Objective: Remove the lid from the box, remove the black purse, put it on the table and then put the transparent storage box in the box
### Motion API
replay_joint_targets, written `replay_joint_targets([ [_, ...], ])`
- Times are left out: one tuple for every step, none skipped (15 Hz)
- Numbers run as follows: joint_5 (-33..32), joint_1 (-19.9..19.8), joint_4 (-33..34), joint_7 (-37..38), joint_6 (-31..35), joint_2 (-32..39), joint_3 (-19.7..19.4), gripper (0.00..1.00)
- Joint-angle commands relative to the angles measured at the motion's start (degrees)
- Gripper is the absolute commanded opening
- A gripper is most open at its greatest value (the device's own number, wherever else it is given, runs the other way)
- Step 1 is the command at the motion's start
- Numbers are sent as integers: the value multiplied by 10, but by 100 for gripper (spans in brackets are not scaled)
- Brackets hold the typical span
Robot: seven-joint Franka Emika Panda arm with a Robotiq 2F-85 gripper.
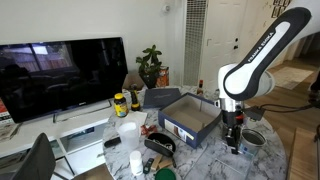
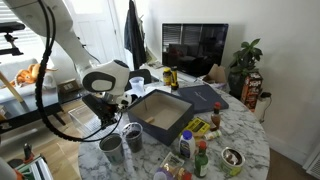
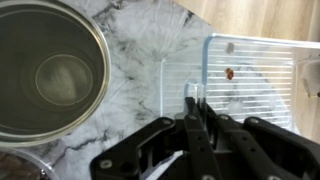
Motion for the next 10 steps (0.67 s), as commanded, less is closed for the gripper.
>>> replay_joint_targets([
  [38,-14,1,-53,-67,-32,-1,2],
  [44,-14,2,-61,-83,-40,-2,2],
  [49,-14,2,-69,-104,-52,-3,2],
  [53,-13,3,-74,-123,-64,-5,2],
  [59,-11,5,-75,-144,-79,-8,2],
  [54,-8,5,-64,-156,-97,-13,2],
  [51,-5,8,-57,-172,-114,-17,2],
  [44,-4,11,-48,-186,-133,-23,2],
  [43,-4,19,-46,-205,-152,-31,2],
  [39,-3,23,-39,-216,-171,-38,2],
])
